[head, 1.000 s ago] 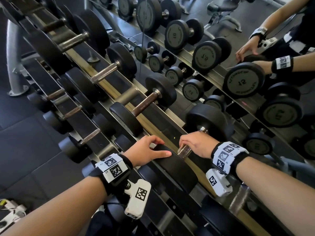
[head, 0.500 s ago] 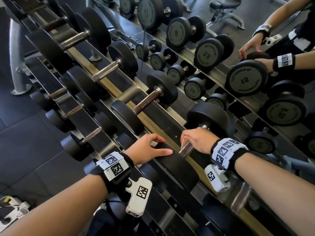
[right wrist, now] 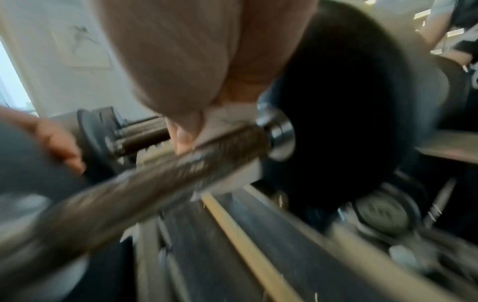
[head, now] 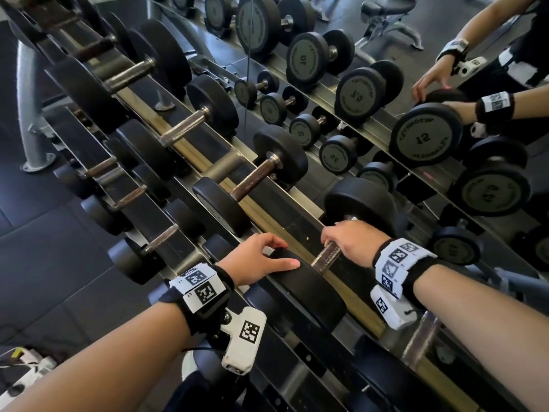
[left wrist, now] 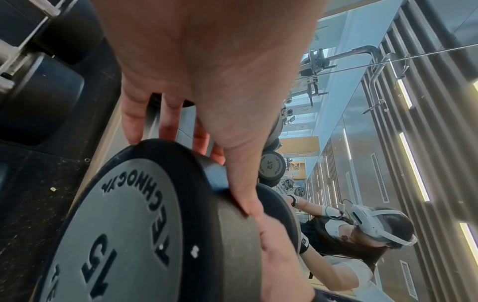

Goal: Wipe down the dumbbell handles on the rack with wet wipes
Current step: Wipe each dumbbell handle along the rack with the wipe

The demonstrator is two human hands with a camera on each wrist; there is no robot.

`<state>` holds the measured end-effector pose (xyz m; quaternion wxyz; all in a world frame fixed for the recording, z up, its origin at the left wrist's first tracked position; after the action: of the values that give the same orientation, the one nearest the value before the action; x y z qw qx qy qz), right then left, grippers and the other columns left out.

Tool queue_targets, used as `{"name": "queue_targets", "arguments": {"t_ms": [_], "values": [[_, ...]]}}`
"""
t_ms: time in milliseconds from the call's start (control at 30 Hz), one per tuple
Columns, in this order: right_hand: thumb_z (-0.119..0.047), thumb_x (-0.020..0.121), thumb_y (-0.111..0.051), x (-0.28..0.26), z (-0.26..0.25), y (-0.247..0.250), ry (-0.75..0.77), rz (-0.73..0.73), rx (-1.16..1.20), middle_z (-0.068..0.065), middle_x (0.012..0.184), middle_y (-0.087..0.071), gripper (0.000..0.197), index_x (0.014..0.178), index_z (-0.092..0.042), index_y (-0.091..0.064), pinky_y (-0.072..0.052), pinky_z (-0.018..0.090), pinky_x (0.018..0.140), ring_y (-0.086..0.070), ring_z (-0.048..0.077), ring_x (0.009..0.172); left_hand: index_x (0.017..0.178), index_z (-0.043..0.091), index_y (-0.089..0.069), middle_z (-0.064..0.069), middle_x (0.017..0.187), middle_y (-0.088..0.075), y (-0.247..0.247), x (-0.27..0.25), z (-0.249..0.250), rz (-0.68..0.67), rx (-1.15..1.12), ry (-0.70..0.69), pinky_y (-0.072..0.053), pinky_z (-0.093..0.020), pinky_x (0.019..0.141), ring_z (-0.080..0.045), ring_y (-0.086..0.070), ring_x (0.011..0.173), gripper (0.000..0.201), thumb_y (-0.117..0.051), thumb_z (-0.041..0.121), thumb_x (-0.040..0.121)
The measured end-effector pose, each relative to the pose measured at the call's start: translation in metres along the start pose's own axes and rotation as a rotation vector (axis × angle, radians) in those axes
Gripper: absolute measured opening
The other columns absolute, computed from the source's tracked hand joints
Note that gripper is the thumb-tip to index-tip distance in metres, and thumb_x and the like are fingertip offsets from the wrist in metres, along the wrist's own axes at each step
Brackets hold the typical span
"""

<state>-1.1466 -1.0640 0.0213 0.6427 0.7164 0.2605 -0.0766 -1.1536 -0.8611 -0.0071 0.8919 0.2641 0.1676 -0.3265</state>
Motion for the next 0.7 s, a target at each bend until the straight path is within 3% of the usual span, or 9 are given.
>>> {"name": "queue_targets", "arguments": {"t_ms": [133,267,333,433,567,700], "values": [[-0.012,0.099,-0.047,-0.014,-0.02,-0.012,0.083,0.047,0.091,-0.006,0.097,-0.065,0.025,0.111,-0.028,-0.062,-0.047,0.023,0.085,-0.06,0.01,0.089,0.122,0.032,-0.059,0.014,0.126,-0.055,0.002,0.003,0.003,-0.016,0.037,0.011,-0.043,-0.025,0.093,-0.008,-0.057,0.11,0.058,-0.075,0.059,0.073],[-0.02,0.102,-0.046,-0.021,-0.031,-0.011,0.105,-0.008,0.367,-0.013,0.1,-0.07,0.022,0.104,-0.03,-0.066,-0.041,0.005,0.086,-0.061,-0.008,0.095,0.123,0.031,-0.059,0.011,0.128,-0.056,0.004,0.006,0.006,-0.035,0.091,0.02,-0.04,-0.025,0.091,-0.01,-0.055,0.113,0.06,-0.075,0.059,0.073],[-0.023,0.101,-0.046,-0.02,-0.016,0.008,-0.005,0.103,0.473,-0.015,0.096,-0.07,0.022,0.099,-0.035,-0.065,-0.045,0.011,0.087,-0.062,-0.009,0.093,0.124,0.03,-0.059,0.01,0.129,-0.056,0.004,0.007,0.006,-0.045,0.102,0.023,-0.039,-0.025,0.093,-0.01,-0.053,0.116,0.059,-0.075,0.058,0.074],[-0.018,0.101,-0.045,-0.023,0.007,0.037,-0.157,0.327,0.382,-0.004,0.099,-0.071,0.025,0.108,-0.031,-0.065,-0.054,0.031,0.085,-0.068,0.012,0.092,0.123,0.029,-0.059,0.009,0.128,-0.057,0.004,0.008,0.006,-0.053,0.105,0.019,-0.041,-0.028,0.099,-0.011,-0.053,0.117,0.058,-0.074,0.057,0.075],[-0.006,0.096,-0.047,-0.026,-0.021,0.004,-0.077,0.039,0.075,0.003,0.124,-0.063,0.038,0.128,-0.023,-0.06,-0.045,0.037,0.101,-0.06,0.021,0.115,0.122,0.027,-0.06,0.008,0.126,-0.058,0.004,0.01,0.006,-0.053,0.112,0.008,-0.043,-0.033,0.104,-0.012,-0.055,0.115,0.057,-0.075,0.056,0.075],[-0.011,0.101,-0.045,-0.042,-0.041,-0.012,-0.077,0.074,0.159,0.001,0.121,-0.062,0.033,0.126,-0.025,-0.061,-0.048,0.035,0.098,-0.063,0.022,0.106,0.123,0.027,-0.059,0.008,0.123,-0.058,0.001,0.009,0.004,-0.052,0.071,-0.011,-0.044,-0.031,0.097,-0.011,-0.056,0.11,0.056,-0.075,0.053,0.077]]}}
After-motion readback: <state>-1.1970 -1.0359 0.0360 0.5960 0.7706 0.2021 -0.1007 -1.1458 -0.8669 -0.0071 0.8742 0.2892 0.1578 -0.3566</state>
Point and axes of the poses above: each hand's wrist, its own x-axis towards the middle knuckle, its own y-axis out of the back of the hand, z = x × y, the point moved 7 cm from there along x, towards the middle knuckle
